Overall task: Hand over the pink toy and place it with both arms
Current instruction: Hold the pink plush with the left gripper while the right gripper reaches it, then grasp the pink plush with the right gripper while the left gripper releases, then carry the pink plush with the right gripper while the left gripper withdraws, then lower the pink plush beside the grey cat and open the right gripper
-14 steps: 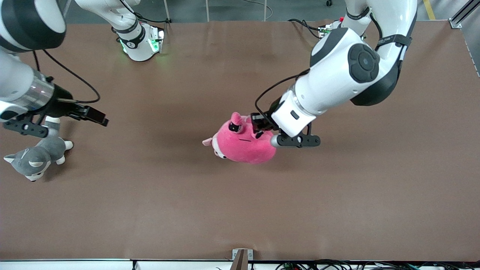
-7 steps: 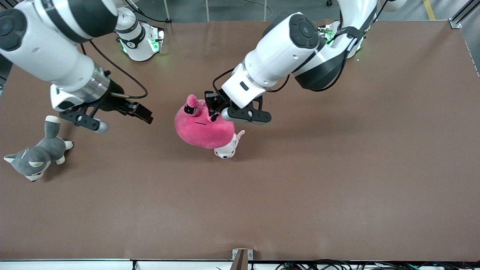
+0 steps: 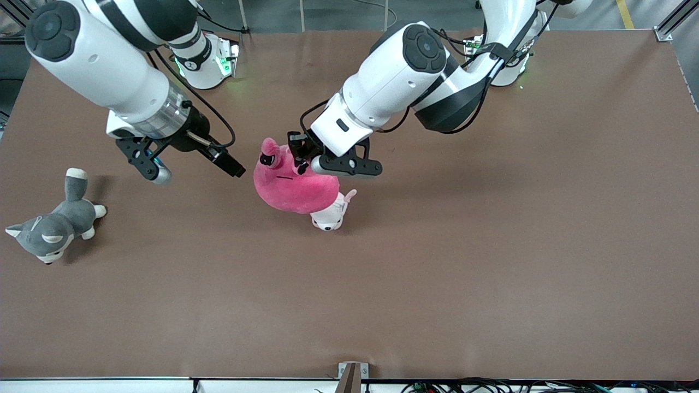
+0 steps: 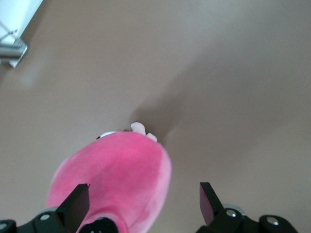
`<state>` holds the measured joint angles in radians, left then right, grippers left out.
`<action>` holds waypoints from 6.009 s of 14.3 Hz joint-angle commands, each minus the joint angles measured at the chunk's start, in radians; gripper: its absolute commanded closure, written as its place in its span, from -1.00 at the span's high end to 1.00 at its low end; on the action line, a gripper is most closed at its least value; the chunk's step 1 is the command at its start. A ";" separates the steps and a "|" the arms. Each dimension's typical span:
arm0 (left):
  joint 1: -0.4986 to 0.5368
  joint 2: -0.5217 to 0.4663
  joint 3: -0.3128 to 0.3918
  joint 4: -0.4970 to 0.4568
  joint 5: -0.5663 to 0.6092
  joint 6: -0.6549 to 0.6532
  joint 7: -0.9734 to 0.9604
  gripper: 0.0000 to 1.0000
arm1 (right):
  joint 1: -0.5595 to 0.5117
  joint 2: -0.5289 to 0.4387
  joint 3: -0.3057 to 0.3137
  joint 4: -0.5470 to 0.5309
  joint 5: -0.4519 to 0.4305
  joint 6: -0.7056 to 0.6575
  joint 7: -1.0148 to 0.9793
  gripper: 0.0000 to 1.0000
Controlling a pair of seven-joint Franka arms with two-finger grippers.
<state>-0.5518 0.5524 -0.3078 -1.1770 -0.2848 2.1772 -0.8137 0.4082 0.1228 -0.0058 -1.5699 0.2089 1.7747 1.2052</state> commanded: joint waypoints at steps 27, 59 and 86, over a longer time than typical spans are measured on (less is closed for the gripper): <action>-0.014 -0.002 0.012 0.004 -0.007 0.043 -0.025 -1.00 | 0.139 0.021 -0.017 -0.009 0.012 0.086 0.508 0.87; 0.180 -0.310 0.012 -0.039 0.176 -0.554 0.186 1.00 | -0.508 0.008 -0.019 -0.327 0.073 0.017 -0.796 -0.99; 0.678 -0.615 0.013 -0.317 0.208 -0.640 0.665 1.00 | -0.519 0.008 -0.016 -0.080 -0.144 -0.124 -1.188 1.00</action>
<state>0.1203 -0.0891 -0.2882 -1.5617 -0.0797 1.5403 -0.1511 -0.0974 0.1541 -0.0371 -1.7209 0.1158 1.7299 0.0629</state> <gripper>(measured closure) 0.000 0.000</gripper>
